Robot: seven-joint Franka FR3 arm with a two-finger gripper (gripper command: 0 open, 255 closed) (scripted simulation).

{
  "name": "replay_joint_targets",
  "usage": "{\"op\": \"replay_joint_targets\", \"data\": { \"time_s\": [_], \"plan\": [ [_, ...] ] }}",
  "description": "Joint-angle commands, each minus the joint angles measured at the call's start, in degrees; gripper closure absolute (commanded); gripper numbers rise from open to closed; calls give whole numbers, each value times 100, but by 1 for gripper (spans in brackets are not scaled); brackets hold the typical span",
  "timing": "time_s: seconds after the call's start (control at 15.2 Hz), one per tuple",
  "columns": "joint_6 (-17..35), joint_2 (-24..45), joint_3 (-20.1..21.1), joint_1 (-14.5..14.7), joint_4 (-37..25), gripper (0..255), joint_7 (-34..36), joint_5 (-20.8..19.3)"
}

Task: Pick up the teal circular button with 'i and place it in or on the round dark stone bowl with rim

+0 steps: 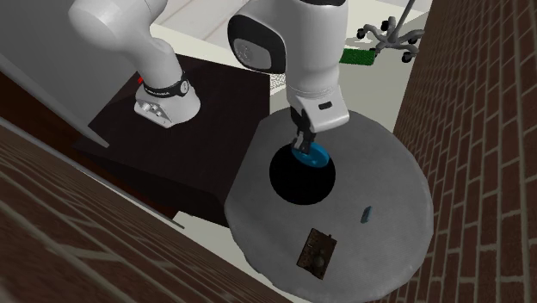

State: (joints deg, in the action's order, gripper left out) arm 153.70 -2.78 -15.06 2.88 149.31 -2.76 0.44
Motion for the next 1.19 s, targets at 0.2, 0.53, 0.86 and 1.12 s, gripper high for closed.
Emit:
{"op": "replay_joint_targets", "data": {
  "time_s": [0.2,0.53,0.86,1.12],
  "plan": [
    [449,431,10,29,31,255,-220,291],
    [872,876,99,12,31,255,-512,684],
    [920,929,122,-1,28,255,-550,735],
    [920,929,122,-1,28,255,-550,735]
  ]
}}
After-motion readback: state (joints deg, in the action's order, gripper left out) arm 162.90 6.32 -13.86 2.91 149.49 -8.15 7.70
